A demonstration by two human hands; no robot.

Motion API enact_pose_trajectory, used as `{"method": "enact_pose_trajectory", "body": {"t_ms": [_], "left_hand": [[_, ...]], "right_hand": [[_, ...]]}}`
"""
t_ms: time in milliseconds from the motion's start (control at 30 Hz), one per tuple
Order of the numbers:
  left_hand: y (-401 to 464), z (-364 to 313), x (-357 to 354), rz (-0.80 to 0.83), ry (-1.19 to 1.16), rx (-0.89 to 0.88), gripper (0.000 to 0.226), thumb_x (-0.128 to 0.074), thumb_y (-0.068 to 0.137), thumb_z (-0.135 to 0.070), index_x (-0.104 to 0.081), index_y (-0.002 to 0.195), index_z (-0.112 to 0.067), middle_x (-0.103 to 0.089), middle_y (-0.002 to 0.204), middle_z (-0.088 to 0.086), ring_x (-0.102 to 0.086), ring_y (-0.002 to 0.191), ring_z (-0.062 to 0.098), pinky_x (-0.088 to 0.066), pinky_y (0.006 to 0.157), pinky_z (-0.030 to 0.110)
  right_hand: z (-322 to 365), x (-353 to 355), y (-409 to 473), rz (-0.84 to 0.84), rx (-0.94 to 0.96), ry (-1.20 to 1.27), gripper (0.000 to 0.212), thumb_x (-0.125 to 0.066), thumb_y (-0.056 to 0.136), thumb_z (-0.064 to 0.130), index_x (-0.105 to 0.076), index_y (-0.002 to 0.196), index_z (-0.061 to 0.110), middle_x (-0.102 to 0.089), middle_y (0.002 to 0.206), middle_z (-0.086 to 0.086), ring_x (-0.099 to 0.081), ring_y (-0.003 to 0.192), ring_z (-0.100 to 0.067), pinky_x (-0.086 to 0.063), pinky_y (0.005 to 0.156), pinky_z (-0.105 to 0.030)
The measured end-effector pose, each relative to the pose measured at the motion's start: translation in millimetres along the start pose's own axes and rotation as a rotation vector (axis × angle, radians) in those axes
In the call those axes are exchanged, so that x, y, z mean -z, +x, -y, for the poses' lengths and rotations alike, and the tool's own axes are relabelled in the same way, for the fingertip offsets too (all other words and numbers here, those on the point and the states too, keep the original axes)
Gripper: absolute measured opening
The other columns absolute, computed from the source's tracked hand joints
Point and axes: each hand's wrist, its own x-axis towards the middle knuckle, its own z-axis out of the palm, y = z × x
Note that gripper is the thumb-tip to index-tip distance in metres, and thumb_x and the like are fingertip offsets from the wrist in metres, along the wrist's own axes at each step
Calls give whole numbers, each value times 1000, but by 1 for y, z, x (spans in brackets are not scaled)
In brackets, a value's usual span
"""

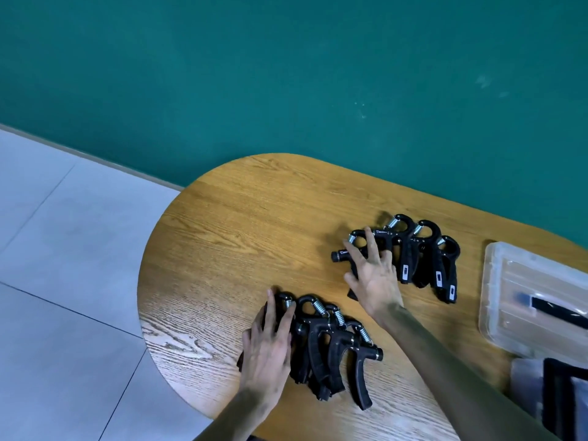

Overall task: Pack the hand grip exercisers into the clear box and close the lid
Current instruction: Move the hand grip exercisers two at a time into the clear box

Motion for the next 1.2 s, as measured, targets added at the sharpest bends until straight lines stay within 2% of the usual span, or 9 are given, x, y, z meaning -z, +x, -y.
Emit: {"method": "enact_pose_trajectory", "body": {"t_ms": [167,267,367,567,700,867,1067,1133,1200], "left_hand": [[-7,0,5,-25,12,40,98,-75,85,-10,-13,157,-32,8,169,8,-48,137,29,-50,100,56],[-10,-5,12,-43,9,54,88,-65,95,-13,-8,159,-33,22,167,3,-38,143,27,-42,108,57],[-11,-14,20,-31,-8,83,85,-51,102,-14,9,159,-32,41,158,-4,-22,151,23,-29,118,53],[-11,-61,46,-6,52,133,99,-48,103,-8,39,141,-36,45,155,-2,-6,153,25,-9,124,46],[-10,-107,60,-66,78,92,82,-42,106,-18,23,155,-27,36,161,3,-19,147,30,-23,116,44],[-16,-168,72,-173,4,31,67,-37,108,-22,4,161,-27,24,166,3,-26,138,31,-27,108,43],[-33,-241,82,-190,24,-22,73,-37,103,-10,7,160,-24,27,165,7,-30,123,29,-28,103,40],[-39,-267,74,-202,18,-44,81,-44,98,-5,6,160,-23,25,165,9,-32,120,29,-29,101,39],[-42,-294,61,-215,-10,-57,72,-40,103,-10,0,161,-25,18,168,8,-34,116,28,-29,99,39]], "right_hand": [[-12,13,-17,23,8,-42,68,-53,99,25,-19,157,38,23,165,2,-32,127,-29,-41,108,-46],[-19,21,-30,11,18,-68,67,-52,99,26,-19,157,37,23,165,2,-32,125,-28,-40,107,-45],[-23,30,-44,-14,20,-47,68,-53,99,25,-20,157,35,20,166,1,-32,124,-28,-41,106,-46],[-35,51,-87,-55,24,3,74,-52,98,27,-11,159,32,17,166,2,-32,122,-27,-42,107,-47],[-52,74,-109,-108,39,5,73,-50,99,27,-10,160,30,17,167,3,-31,124,-29,-40,107,-47],[-86,100,-133,-206,44,31,73,-51,98,29,-12,159,32,13,167,2,-32,118,-28,-42,103,-49],[-145,127,-173,-284,10,79,73,-53,100,29,-11,160,32,15,167,5,-27,127,-33,-39,109,-50],[-169,133,-189,-321,-4,102,74,-55,99,28,-13,159,32,12,168,5,-31,122,-31,-41,106,-50],[-191,134,-203,-355,-21,123,73,-57,97,26,-19,159,29,5,168,3,-34,117,-34,-40,105,-51]]}}
